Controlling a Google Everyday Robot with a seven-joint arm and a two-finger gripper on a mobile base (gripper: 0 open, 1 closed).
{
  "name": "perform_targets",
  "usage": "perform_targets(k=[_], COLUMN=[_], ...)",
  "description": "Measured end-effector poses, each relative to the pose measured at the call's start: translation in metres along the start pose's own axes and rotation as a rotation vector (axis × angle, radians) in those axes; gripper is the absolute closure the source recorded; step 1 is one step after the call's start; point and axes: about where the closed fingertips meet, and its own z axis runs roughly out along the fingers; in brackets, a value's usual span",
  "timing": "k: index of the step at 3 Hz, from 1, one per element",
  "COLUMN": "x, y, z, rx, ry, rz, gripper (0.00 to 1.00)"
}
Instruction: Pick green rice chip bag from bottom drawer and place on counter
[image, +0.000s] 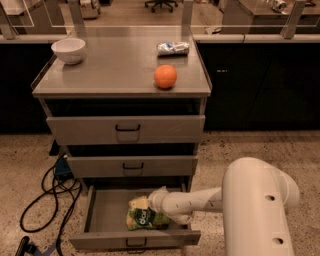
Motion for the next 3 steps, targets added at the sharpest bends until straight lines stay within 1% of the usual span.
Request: perform_targets(k=[1,2,3], x=[-0.013,-0.009,0.017], y=[-0.007,-0.011,-0.037], z=[0.003,0.015,0.049], rx=[0.013,0.09,0.231], ry=[-0.02,0.009,0.105], rz=[0.003,-0.024,-0.076], gripper=[0.0,0.0,0.0])
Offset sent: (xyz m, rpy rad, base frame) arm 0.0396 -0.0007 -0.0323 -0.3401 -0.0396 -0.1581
